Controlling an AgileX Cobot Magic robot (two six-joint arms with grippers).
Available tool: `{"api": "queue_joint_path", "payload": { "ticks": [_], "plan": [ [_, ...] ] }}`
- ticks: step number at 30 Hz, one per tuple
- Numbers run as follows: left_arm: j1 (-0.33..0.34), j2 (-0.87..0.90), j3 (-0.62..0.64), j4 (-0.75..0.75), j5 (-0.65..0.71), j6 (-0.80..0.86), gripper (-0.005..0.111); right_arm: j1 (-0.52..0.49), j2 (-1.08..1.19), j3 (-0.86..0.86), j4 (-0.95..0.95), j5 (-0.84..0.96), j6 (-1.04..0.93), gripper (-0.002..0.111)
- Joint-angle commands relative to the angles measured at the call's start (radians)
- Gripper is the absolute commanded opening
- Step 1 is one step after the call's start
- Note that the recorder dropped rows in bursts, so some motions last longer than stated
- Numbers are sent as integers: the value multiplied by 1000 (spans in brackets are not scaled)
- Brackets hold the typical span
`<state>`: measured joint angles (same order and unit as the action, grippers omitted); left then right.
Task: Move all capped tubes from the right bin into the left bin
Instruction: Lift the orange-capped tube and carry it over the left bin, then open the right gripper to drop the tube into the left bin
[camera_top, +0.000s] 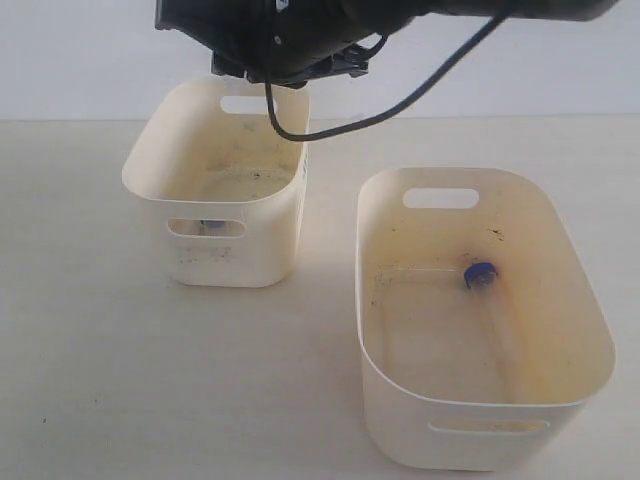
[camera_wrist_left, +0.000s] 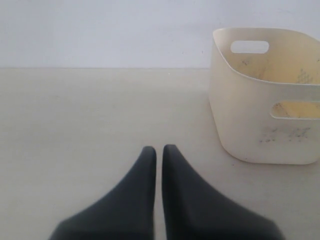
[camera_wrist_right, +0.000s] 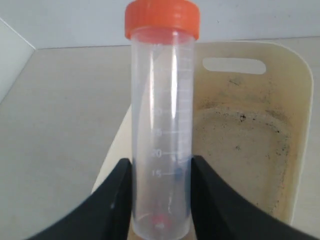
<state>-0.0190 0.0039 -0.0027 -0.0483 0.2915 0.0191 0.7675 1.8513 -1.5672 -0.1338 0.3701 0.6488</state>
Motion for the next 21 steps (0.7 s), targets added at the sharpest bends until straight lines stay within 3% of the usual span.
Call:
{"api": "queue_joint_path", "payload": {
  "ticks": [1,12,15,18,21],
  "plan": [
    [-2,-4,3,-9,4,-2,4,0,59,-78,-1,8,-11,0],
    [-2,-4,3,-9,4,-2,4,0,157,-120,-1,48,-30,1],
    [-2,-4,3,-9,4,-2,4,0,171,-120,-1,67,-31,12],
    [-2,-4,3,-9,4,-2,4,0,176,-120,14,68,-31,34],
    [-2,-4,3,-9,4,-2,4,0,179,-120,20,68,-31,48]
  ]
}}
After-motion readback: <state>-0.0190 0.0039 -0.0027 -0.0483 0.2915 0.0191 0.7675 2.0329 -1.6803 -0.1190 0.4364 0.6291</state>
